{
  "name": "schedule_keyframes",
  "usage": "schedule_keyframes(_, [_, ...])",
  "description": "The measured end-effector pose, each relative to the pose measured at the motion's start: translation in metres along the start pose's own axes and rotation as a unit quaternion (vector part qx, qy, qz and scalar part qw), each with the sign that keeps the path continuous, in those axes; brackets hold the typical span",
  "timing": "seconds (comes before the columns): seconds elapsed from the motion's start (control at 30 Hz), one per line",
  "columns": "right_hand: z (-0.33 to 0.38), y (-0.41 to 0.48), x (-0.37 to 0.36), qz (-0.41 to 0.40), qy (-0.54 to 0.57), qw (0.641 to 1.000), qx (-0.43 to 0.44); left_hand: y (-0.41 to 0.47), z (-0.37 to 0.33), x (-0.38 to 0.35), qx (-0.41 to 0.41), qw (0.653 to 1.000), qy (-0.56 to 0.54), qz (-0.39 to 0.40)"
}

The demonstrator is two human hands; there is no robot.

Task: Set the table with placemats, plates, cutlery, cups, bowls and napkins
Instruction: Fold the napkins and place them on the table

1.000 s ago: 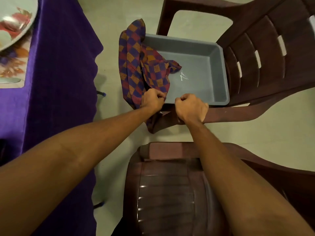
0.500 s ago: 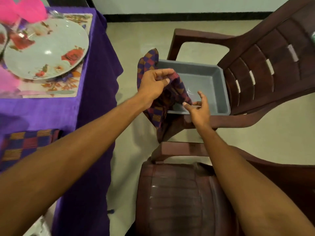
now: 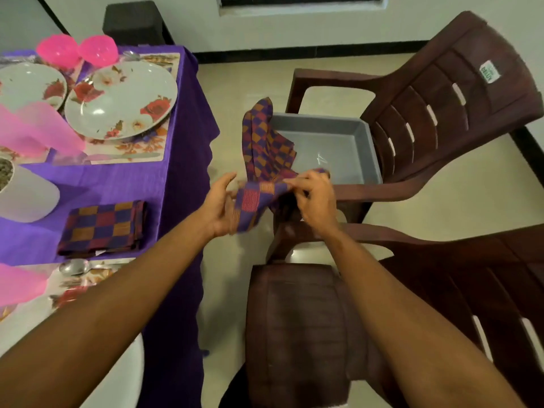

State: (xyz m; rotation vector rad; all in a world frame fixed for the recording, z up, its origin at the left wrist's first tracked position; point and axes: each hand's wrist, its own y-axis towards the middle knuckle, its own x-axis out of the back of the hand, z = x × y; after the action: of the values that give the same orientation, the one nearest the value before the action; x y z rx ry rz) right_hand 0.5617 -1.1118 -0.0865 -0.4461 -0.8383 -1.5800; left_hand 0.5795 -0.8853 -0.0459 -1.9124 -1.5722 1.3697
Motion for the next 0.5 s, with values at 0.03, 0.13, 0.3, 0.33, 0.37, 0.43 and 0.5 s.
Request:
schedule_keyframes(0.03, [0.002,-0.012,0.0,0.015,-0.009,0.999,0.039,0.002,0.013,0.008,0.028,1.0,-0.01,-0.002])
schedule_keyframes(0.13, [0.006,-0.044,-0.009,0.059,-0.027,0.993,0.103,0.004,0.038,0.017,0.04,0.998,0.001,-0.045])
schedule_keyframes(0.3, [0.007,-0.086,-0.022,0.112,-0.09,0.98,0.14,0.012,0.06,0.025,0.017,0.978,0.134,-0.157])
schedule_keyframes(0.33, [0.007,-0.092,-0.022,0.111,-0.087,0.981,0.134,0.013,0.06,0.025,-0.01,0.974,0.152,-0.171])
schedule_keyframes(0.37, [0.007,-0.098,-0.023,0.11,-0.082,0.982,0.13,0.011,0.06,0.025,-0.044,0.968,0.165,-0.182])
schedule_keyframes(0.43, [0.01,-0.109,-0.022,0.111,-0.077,0.982,0.135,0.005,0.057,0.02,-0.093,0.963,0.185,-0.173])
schedule_keyframes(0.5, [0.016,-0.118,-0.023,0.104,-0.087,0.98,0.145,-0.002,0.056,0.021,-0.103,0.966,0.183,-0.15])
